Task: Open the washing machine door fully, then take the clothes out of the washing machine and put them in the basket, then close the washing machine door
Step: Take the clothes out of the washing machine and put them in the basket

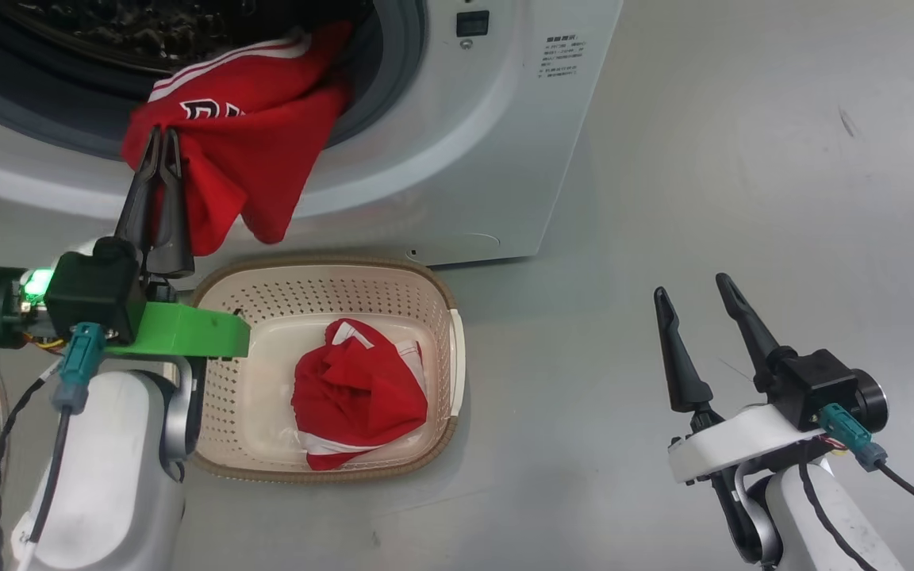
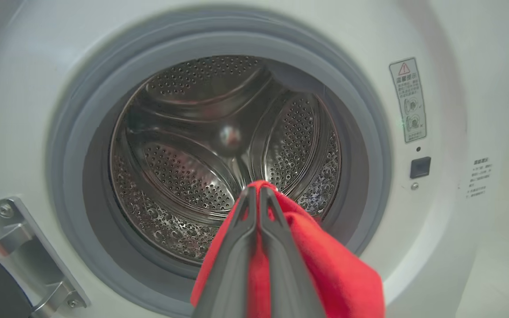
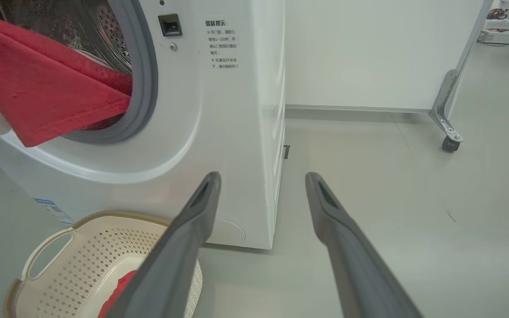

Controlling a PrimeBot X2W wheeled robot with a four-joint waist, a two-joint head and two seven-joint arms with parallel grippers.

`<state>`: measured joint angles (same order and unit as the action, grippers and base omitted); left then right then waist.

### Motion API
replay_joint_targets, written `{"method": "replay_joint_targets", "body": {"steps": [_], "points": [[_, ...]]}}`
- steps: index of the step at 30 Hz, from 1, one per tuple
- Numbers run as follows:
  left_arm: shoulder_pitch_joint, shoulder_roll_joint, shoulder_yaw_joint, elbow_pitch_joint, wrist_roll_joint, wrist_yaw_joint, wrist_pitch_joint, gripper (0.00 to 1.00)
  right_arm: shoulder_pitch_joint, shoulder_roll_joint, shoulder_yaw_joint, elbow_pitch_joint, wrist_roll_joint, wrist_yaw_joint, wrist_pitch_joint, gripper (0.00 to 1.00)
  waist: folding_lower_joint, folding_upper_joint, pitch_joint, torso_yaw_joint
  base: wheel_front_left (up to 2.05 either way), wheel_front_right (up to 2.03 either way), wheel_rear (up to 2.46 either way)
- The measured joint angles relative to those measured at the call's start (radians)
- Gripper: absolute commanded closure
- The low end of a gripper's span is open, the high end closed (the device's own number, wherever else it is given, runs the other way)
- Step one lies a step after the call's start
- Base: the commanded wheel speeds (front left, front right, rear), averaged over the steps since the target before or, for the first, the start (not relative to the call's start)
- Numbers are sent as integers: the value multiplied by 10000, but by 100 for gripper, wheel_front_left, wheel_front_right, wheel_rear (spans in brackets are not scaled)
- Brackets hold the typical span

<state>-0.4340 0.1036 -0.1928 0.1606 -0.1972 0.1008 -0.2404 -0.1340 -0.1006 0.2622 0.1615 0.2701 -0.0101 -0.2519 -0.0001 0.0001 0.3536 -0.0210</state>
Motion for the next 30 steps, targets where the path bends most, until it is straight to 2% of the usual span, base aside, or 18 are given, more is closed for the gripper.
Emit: {"method": "replay_joint_targets", "body": {"steps": [6,12,20,30], "points": [[523,38,-29,-1133,146,42,-73,100,5,19,75,-86,0,0,0,0,0,0,-172,168,0,0,0],[1548,0,-77,-1271,-29,59,326,100,8,42,205,-253,0,81,13,0,0,0,-91,98,0,0,0],[2406,-198,-679,-602,-360,65,1141,100,-1,54,270,-387,0,86,15,0,0,0,192,-67,0,0,0],[2262,-291,-1011,633,-754,-274,1925,100,-122,86,408,-594,0,92,90,0,0,0,758,-342,0,0,0]]}}
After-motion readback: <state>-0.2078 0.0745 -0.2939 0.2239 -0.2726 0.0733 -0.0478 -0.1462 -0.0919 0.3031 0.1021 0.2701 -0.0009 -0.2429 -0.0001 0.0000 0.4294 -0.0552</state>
